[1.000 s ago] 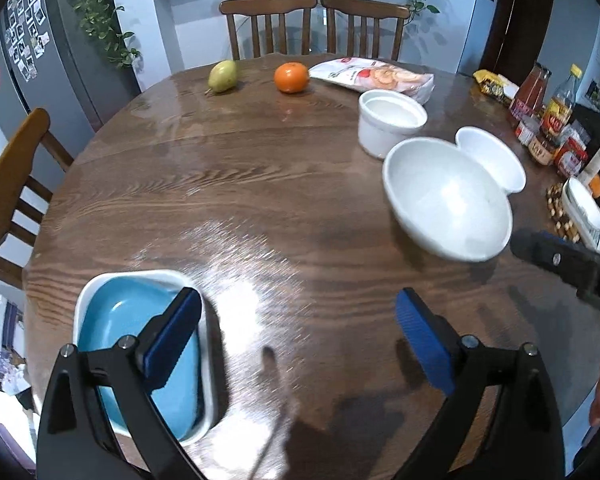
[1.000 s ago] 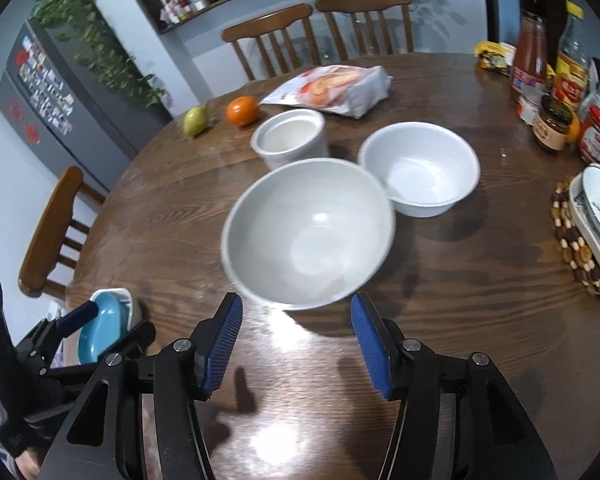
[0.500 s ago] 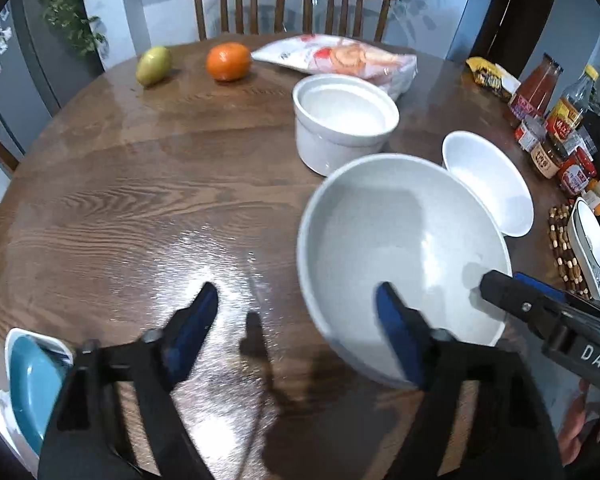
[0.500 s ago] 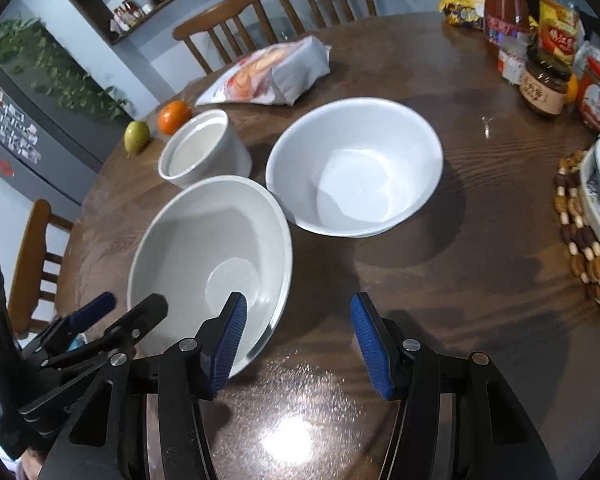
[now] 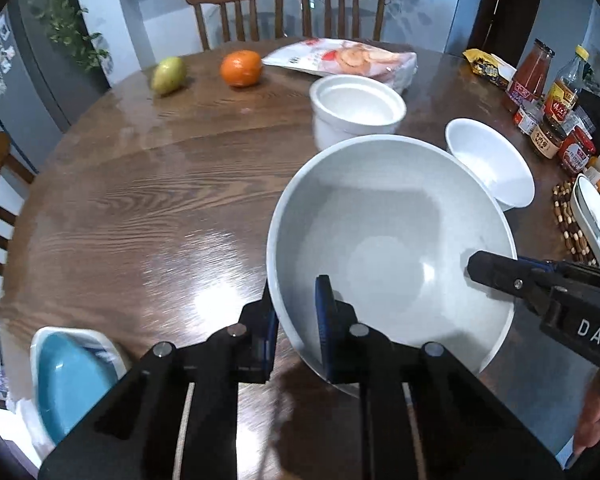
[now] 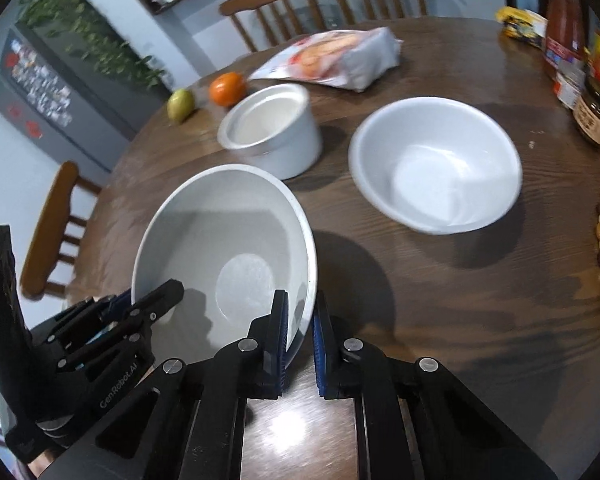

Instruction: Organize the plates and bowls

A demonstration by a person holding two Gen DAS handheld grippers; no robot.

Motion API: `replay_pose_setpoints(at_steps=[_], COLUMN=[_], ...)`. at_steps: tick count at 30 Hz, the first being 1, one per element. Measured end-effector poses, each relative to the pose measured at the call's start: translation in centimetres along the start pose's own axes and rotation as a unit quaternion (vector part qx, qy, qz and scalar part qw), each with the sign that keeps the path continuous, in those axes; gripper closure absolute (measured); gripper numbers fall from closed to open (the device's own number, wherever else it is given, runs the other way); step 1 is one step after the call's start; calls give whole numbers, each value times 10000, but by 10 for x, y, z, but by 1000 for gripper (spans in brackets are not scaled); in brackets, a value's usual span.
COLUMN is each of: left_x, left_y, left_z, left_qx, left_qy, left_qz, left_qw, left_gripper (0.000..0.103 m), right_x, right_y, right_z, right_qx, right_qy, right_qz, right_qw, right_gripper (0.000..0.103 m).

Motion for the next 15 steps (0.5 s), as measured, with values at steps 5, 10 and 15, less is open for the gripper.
replay_pose_setpoints(at_steps=[5,10,15], left_x=[17,30,31], left_y=[15,8,18], left_z=[27,38,40], left_qx=[-177,-189,-408], left_qy=[115,250,216], left_qz=[55,273,54], left_qw=[9998,9991,9989], left_gripper=[88,83,16], right_x=[15,30,27], right_y=[-5,-17,-5], right_z=[30,41,33], right_qx=[-198,-145,180], right_qy=[118,121,159], right_qz=[241,410,133], right_qw=[9994,9990,9996], right_gripper=[90,90,68])
Point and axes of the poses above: each gripper's, at about its wrist camera, not at the fingertips, and y roughly against the way its jaws point, z to its left, x to its underside, the point moved 6 cm from there along -y, roughly the way its jaws point, and after that the axes turned 4 degrees about -z, right-handed, at the moved point
